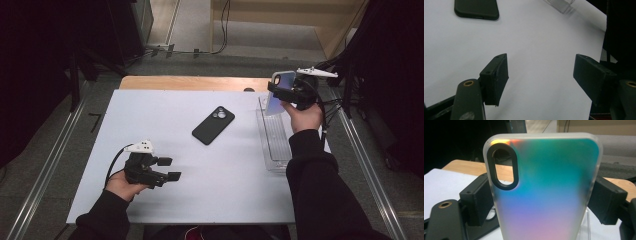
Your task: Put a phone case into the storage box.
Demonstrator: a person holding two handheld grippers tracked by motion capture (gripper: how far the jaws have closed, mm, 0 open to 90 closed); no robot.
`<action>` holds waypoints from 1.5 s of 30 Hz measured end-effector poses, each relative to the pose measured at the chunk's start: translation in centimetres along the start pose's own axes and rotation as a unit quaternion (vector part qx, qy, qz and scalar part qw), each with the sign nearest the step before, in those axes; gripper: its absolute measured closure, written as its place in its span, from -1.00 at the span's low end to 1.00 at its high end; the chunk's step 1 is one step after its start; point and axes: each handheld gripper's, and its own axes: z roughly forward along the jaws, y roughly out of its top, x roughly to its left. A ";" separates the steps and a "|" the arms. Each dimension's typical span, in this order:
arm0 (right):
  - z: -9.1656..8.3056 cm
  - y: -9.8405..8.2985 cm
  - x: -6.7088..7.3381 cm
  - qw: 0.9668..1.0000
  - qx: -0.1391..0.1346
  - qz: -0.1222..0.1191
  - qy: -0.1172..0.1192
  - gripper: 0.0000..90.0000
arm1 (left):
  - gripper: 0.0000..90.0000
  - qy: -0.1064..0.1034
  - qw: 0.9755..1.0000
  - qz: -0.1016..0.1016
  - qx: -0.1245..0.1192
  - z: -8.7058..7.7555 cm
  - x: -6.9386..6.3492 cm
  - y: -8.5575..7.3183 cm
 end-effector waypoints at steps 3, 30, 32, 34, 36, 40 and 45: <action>1.1 -0.2 -0.4 1.000 -0.005 0.001 -0.016 -0.67 | -0.36 -0.002 1.000 0.001 -0.001 0.0 0.0 0.0; 8.3 -3.4 -2.2 0.995 0.027 0.033 -0.093 -0.68 | -0.36 -0.010 1.000 -0.003 0.002 0.2 0.3 -0.1; 8.5 -3.6 -2.4 0.995 0.028 0.042 -0.091 -0.68 | -0.36 -0.010 1.000 -0.004 0.003 0.2 0.3 -0.1; 8.7 -3.9 -2.4 0.994 0.031 0.044 -0.091 -0.68 | -0.36 -0.010 1.000 -0.005 0.003 0.3 0.3 -0.1; 9.0 -4.1 -2.4 0.994 0.029 0.036 -0.096 -0.68 | -0.36 -0.010 1.000 -0.004 0.004 0.3 0.3 -0.1; 9.3 -4.4 -2.3 0.994 0.020 0.032 -0.098 -0.68 | -0.36 -0.011 1.000 -0.004 0.005 0.4 0.3 -0.1; 9.5 -4.4 -2.2 0.994 0.011 0.036 -0.102 -0.68 | -0.36 -0.010 1.000 -0.005 0.006 0.4 0.4 -0.1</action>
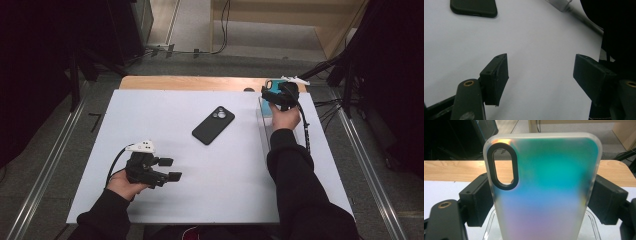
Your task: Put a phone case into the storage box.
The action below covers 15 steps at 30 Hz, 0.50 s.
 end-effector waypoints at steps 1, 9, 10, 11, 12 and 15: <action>0.0 0.0 0.0 1.000 -0.001 0.000 0.000 -0.68 | -0.36 0.000 1.000 0.000 0.000 0.0 0.0 0.0; 0.2 0.0 -0.1 1.000 -0.006 -0.006 0.005 -0.69 | -0.36 0.000 1.000 0.001 0.001 0.0 0.0 0.0; 0.2 0.0 -0.1 1.000 -0.006 -0.006 0.005 -0.69 | -0.36 -0.001 1.000 0.001 0.001 0.0 0.0 0.0; 0.2 0.0 -0.1 1.000 -0.006 -0.005 0.006 -0.69 | -0.36 -0.001 1.000 0.000 0.000 0.0 0.0 0.0; 0.2 0.0 -0.1 1.000 -0.005 -0.005 0.006 -0.70 | -0.36 0.000 1.000 0.001 0.000 0.0 0.0 0.0; 0.2 0.1 0.0 1.000 -0.003 0.004 0.004 -0.71 | -0.36 -0.001 1.000 0.000 0.000 0.0 0.0 0.0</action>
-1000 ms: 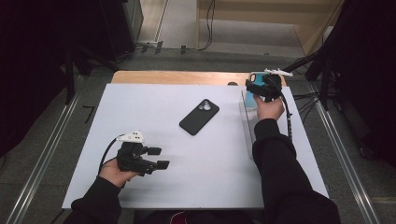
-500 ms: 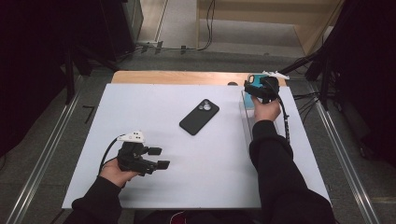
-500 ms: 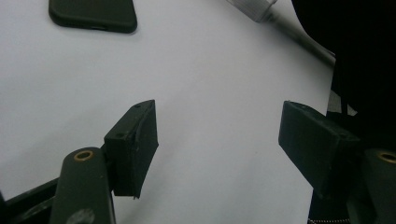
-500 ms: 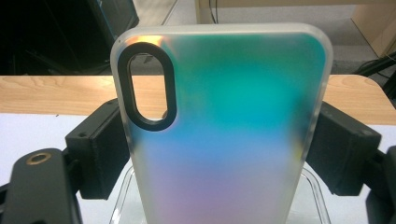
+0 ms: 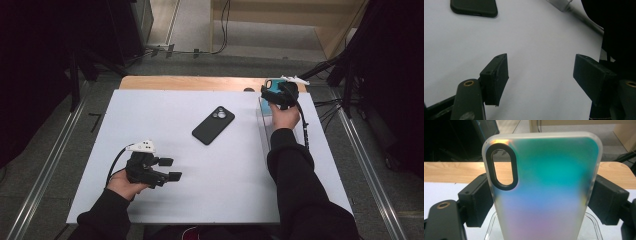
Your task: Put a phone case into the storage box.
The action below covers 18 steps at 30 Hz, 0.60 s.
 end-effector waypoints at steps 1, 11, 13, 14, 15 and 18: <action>0.0 0.0 0.0 1.000 0.001 -0.003 0.005 -0.71 | -0.36 -0.001 1.000 0.000 0.000 0.0 0.0 0.0; 0.4 0.0 0.1 1.000 0.005 -0.001 0.018 -0.78 | -0.36 -0.003 1.000 -0.002 -0.007 -0.1 0.0 0.1; 0.4 0.1 0.1 1.000 0.006 -0.002 0.018 -0.79 | -0.36 -0.003 1.000 -0.003 -0.007 -0.1 0.0 0.1; 0.4 0.1 0.1 1.000 0.007 -0.001 0.019 -0.79 | -0.36 -0.003 1.000 -0.001 -0.005 -0.1 0.0 0.1; 0.4 0.1 0.1 1.000 0.008 -0.003 0.017 -0.79 | -0.36 -0.003 1.000 -0.002 -0.007 -0.1 0.0 0.1; 0.5 0.1 0.1 1.000 0.008 -0.008 0.015 -0.80 | -0.36 -0.003 1.000 -0.002 -0.007 -0.1 0.0 0.1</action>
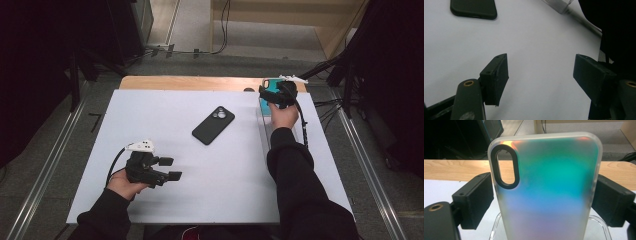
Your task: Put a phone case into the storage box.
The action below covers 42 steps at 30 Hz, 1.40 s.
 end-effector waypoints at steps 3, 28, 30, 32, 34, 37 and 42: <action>0.0 0.0 0.0 1.000 0.000 -0.001 0.000 -0.87 | -0.36 0.000 1.000 0.000 -0.001 0.0 0.0 0.0; -5.6 0.6 -1.4 0.994 0.072 0.012 0.079 -0.99 | -0.36 0.006 1.000 -0.012 -0.003 -0.2 0.3 0.6; -6.2 0.5 -1.5 0.994 0.076 0.012 0.082 -0.97 | -0.36 0.006 1.000 -0.012 -0.003 -0.1 0.3 0.7; -6.7 0.5 -1.6 0.992 0.081 0.012 0.095 -0.94 | -0.36 0.006 1.000 -0.014 -0.004 -0.1 0.3 0.8; -7.2 0.4 -1.6 0.991 0.086 0.009 0.104 -0.94 | -0.36 0.006 1.000 -0.016 -0.004 -0.1 0.4 0.9; -8.0 0.3 -1.4 0.989 0.090 0.007 0.118 -0.91 | -0.36 0.009 1.000 -0.018 -0.004 -0.2 0.5 1.0; -9.5 -0.1 -0.8 0.982 0.097 -0.012 0.162 -0.90 | -0.36 0.010 1.000 -0.021 -0.007 -0.2 0.7 1.2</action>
